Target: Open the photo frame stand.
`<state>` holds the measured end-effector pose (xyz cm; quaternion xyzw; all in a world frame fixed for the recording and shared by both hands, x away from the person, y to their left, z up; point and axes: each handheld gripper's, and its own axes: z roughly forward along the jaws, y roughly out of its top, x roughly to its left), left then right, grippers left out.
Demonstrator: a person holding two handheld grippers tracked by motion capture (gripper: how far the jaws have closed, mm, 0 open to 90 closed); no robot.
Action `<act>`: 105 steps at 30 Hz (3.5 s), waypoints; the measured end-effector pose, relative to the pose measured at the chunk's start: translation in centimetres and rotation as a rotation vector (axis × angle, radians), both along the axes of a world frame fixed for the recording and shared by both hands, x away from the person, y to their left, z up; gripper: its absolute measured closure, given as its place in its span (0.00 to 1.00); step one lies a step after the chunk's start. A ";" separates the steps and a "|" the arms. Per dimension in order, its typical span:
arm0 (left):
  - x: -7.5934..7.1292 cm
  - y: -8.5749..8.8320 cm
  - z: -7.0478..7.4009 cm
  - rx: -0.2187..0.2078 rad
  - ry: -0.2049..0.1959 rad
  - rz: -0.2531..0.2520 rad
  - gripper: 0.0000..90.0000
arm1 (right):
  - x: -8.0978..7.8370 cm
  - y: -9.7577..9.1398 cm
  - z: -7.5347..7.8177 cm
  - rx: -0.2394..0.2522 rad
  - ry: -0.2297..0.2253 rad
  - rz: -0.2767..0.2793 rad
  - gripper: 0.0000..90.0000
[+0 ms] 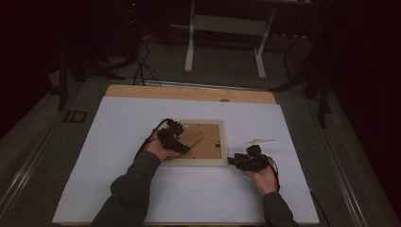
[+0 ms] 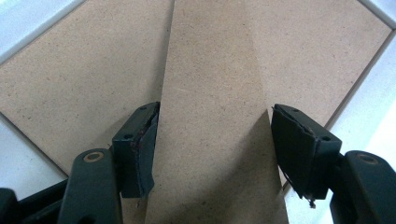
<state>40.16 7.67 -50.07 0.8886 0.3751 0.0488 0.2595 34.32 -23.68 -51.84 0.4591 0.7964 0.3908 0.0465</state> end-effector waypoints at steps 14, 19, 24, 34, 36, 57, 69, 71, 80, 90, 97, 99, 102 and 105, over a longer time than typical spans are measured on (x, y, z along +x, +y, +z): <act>-0.4 -0.9 0.1 0.090 -0.047 -0.003 0.41 | 0.1 -0.1 -0.1 0.000 0.003 0.000 0.60; -0.6 -1.0 0.0 0.102 -0.063 -0.007 0.41 | 0.1 -0.1 -0.1 0.000 0.004 -0.001 0.60; -0.8 -1.1 0.1 0.115 -0.079 -0.009 0.42 | 0.1 -0.2 -0.2 0.003 0.006 -0.003 0.60; -1.3 -1.4 0.4 0.123 -0.134 -0.013 0.42 | 0.1 -0.3 -0.2 0.002 0.006 -0.006 0.60; -1.4 -1.4 0.5 0.122 -0.147 -0.013 0.42 | 0.1 -0.3 -0.1 0.003 0.005 -0.006 0.60; -2.8 -1.7 0.9 0.145 -0.243 -0.003 0.42 | 0.8 0.1 1.2 0.014 -0.029 -0.019 0.60; -4.0 -1.8 1.2 0.170 -0.326 -0.014 0.42 | 2.0 0.7 1.5 0.008 -0.032 -0.026 0.60; -4.1 -1.8 1.1 0.170 -0.336 -0.012 0.42 | 2.1 0.8 1.6 0.007 -0.033 -0.025 0.60; -4.8 -2.0 1.3 0.182 -0.378 -0.009 0.42 | 3.2 1.7 2.6 -0.022 -0.045 0.009 0.66; -5.3 -2.1 1.2 0.188 -0.409 -0.003 0.42 | 4.6 2.4 2.8 -0.050 -0.045 0.006 0.69; -5.7 -2.1 1.2 0.189 -0.432 0.000 0.42 | 5.6 2.2 2.7 -0.019 -0.026 -0.013 0.68; -5.7 -2.1 1.2 0.188 -0.435 0.000 0.42 | 5.9 2.1 2.8 -0.020 -0.021 -0.017 0.68; -5.8 -2.1 1.2 0.191 -0.441 0.001 0.42 | 6.3 2.0 2.8 -0.015 -0.013 -0.024 0.68; -5.9 -2.1 1.2 0.190 -0.450 0.002 0.42 | 6.6 2.0 2.9 -0.018 -0.008 -0.023 0.67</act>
